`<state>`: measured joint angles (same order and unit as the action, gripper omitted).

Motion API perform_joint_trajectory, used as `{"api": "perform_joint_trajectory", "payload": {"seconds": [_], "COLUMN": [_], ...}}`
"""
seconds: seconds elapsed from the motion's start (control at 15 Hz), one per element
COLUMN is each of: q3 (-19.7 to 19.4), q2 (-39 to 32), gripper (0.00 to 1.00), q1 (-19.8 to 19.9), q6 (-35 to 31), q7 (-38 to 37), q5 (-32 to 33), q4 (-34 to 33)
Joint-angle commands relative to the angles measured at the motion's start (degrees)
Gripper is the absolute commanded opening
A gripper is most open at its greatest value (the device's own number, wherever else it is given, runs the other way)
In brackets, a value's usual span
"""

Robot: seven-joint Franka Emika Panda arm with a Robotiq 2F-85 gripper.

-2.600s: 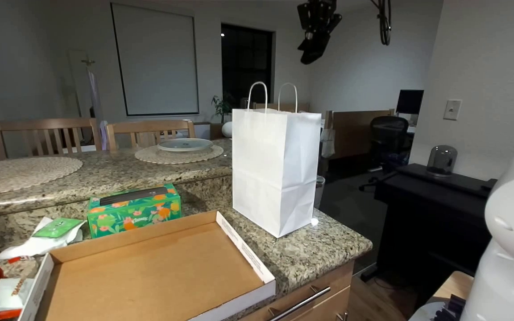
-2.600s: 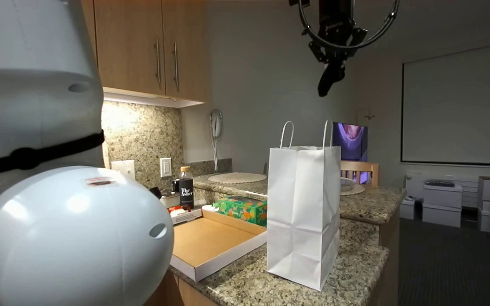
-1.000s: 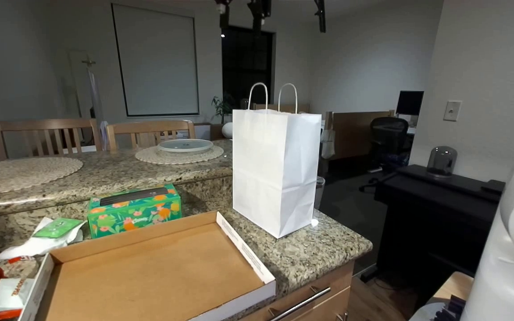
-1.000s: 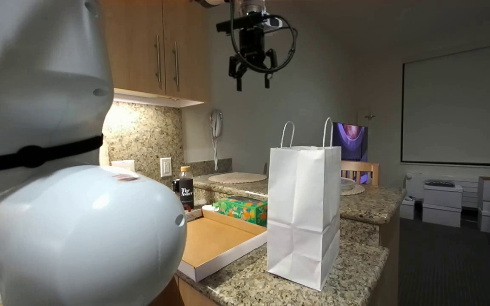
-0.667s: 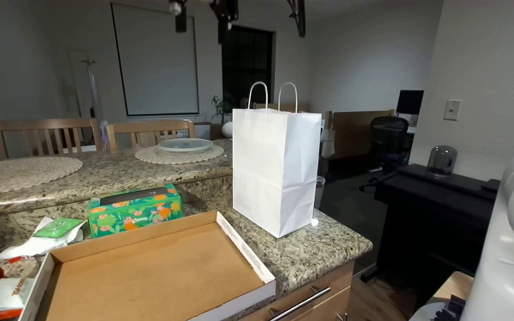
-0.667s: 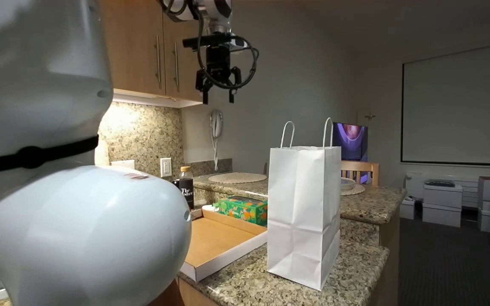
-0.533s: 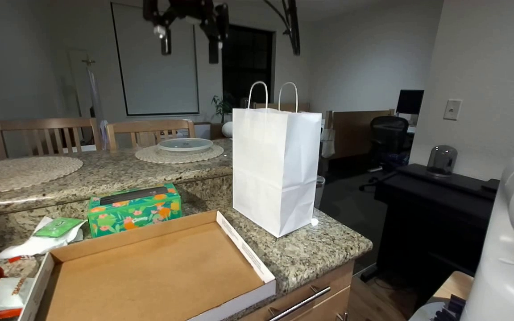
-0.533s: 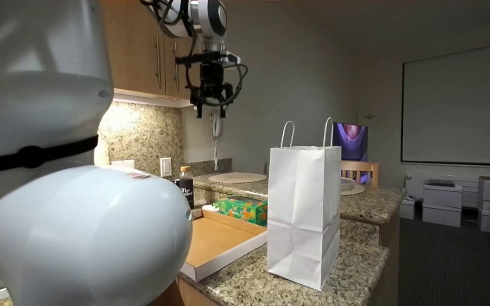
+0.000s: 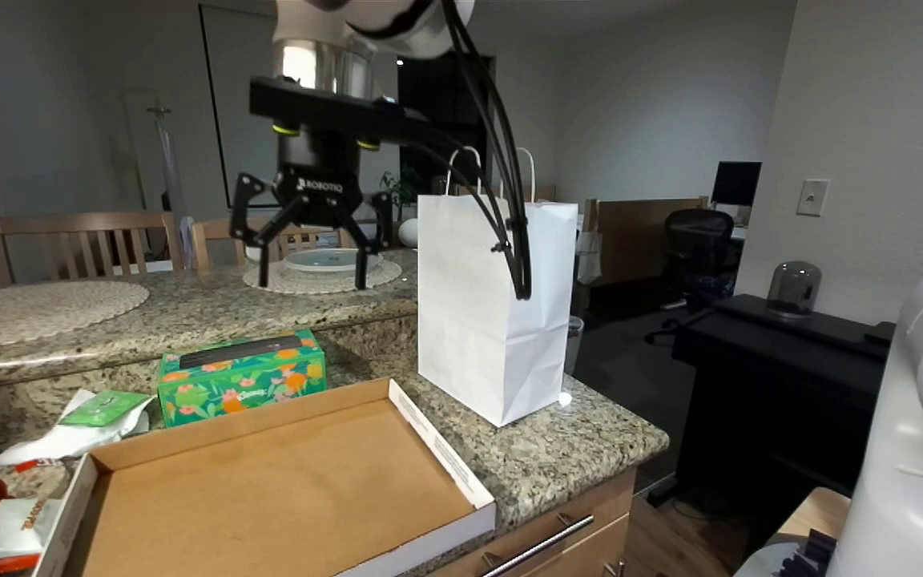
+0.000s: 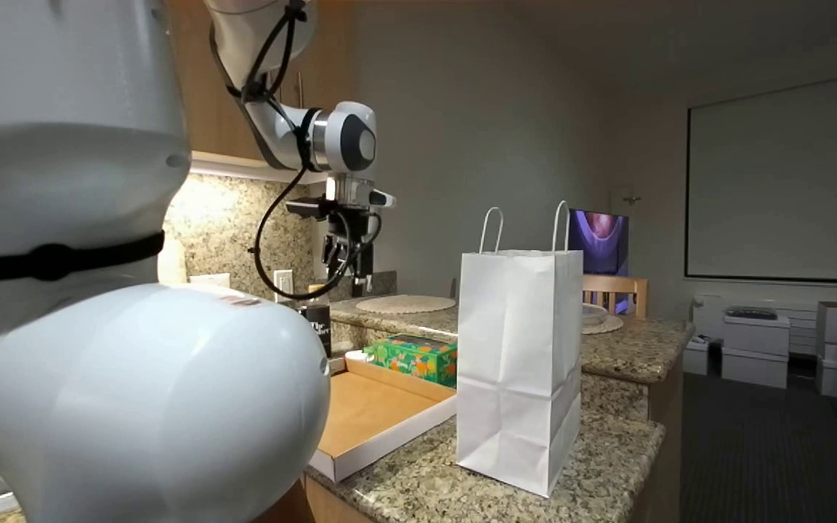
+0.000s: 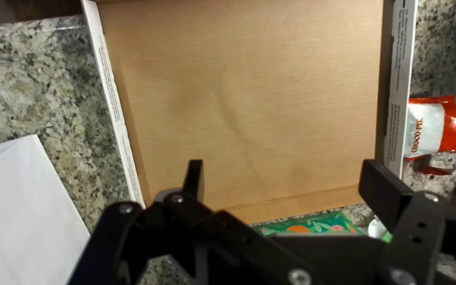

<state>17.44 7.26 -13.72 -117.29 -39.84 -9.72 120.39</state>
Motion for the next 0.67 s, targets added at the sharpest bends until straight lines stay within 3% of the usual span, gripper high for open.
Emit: {"api": "perform_joint_trajectory", "payload": {"seconds": [0.0,0.07,0.13,0.6], "q3": [0.01,-0.13,0.07,0.16], "q2": [5.24,5.05,1.74,3.3], "gripper": [1.0,1.0,1.0,1.0], "q1": [-0.21,-0.36,-0.02,0.07], "q6": [-6.89,-6.34,-4.26,-4.75], "q7": [-2.1,-0.59,-1.18,-1.15], "q5": [-1.08,-1.79,0.01,-0.06], "q4": [10.5,11.8,6.61,9.82]}}
